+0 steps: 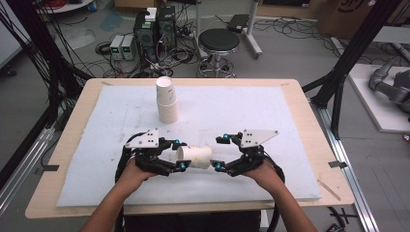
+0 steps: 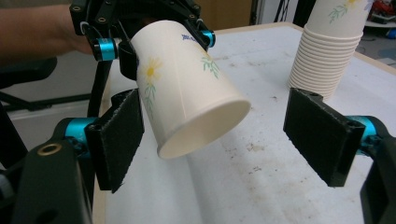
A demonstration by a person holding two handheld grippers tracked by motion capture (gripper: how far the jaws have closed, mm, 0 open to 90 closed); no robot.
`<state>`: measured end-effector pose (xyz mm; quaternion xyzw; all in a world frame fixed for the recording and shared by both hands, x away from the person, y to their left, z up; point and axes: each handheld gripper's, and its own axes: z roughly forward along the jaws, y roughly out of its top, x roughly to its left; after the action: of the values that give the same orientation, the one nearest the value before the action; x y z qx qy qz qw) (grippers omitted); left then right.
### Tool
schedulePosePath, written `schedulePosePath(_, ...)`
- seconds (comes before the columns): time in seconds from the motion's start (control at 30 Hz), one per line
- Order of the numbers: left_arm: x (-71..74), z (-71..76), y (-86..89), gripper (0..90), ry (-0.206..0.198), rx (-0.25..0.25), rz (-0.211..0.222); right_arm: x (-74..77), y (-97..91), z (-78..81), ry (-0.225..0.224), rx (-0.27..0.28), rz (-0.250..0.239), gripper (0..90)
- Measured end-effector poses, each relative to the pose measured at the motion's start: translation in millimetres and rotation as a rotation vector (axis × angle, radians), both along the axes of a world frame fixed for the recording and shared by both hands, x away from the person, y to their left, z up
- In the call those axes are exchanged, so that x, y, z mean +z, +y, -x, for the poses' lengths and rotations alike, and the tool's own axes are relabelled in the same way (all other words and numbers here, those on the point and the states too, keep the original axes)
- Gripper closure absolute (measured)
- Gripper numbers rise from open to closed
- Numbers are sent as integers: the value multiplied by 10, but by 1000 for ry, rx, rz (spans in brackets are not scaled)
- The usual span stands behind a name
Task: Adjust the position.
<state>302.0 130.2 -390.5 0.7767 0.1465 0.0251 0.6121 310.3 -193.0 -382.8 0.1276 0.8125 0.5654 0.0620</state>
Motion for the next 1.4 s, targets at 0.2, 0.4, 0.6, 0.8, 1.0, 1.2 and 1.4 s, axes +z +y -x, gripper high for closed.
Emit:
schedulePosePath(0.2, -41, 13, 43, 369, -4, 4, 27, -134, -36, 21, 24, 4, -27, 209)
schedulePosePath(0.4, -43, 24, 88, 369, -24, -12, 82, -183, -34, 11, 34, 23, -36, 210)
schedulePosePath(0.6, -27, 30, 84, 369, -47, -27, 87, -185, -12, 22, 38, 46, -39, 211)
schedulePosePath(0.8, 4, 48, 36, 369, -63, -61, 89, -193, -1, 22, 45, 67, -49, 213)
schedulePosePath(1.0, 24, 62, -1, 369, -67, -88, 101, -204, 26, 27, 53, 99, -61, 214)
schedulePosePath(1.2, 29, 62, -39, 369, -66, -111, 108, -217, 71, 23, 59, 127, -71, 214)
schedulePosePath(1.4, 11, 53, -56, 370, -57, -122, 128, -213, 77, 26, 39, 151, -80, 245)
